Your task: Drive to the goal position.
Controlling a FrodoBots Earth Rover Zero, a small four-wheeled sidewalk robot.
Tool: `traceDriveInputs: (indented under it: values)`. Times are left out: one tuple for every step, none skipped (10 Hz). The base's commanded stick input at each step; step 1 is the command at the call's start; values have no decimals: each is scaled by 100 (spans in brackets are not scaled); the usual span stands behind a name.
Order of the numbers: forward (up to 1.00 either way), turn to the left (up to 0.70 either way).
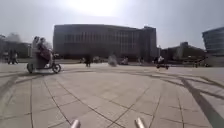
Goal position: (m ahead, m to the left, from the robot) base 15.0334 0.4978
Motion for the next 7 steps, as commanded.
traceDriveInputs:
  values:
    - [85, 1]
    - [85, 1]
    - [85, 3]
    - [85, 4]
    - [85, 6]
    - [85, 7]
    - [85, 7]
